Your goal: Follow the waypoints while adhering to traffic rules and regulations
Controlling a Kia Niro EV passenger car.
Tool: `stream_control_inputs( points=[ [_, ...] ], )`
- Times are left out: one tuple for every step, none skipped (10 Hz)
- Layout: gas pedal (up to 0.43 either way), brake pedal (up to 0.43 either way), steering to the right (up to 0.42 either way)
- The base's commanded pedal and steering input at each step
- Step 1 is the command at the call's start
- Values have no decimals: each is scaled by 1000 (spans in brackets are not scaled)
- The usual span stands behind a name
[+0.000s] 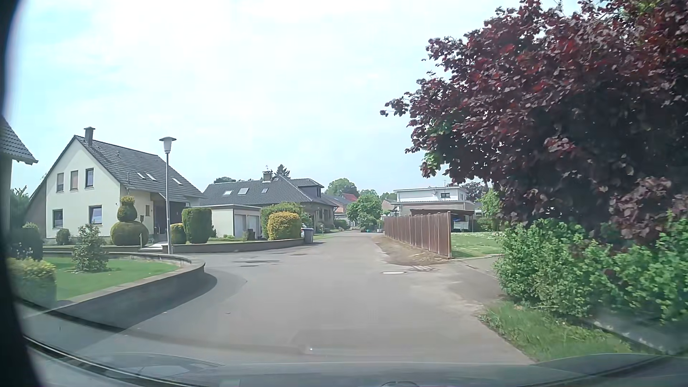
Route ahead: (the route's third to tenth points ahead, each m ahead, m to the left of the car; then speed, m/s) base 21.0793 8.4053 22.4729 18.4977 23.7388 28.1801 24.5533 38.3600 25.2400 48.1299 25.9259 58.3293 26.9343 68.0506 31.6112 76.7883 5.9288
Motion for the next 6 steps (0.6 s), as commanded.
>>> stream_control_inputs(
  points=[
    [67, 0, 11],
    [47, 0, 11],
    [28, 0, 11],
    [8, 0, 11],
    [0, 0, 10],
    [0, 0, 9]
  ],
)
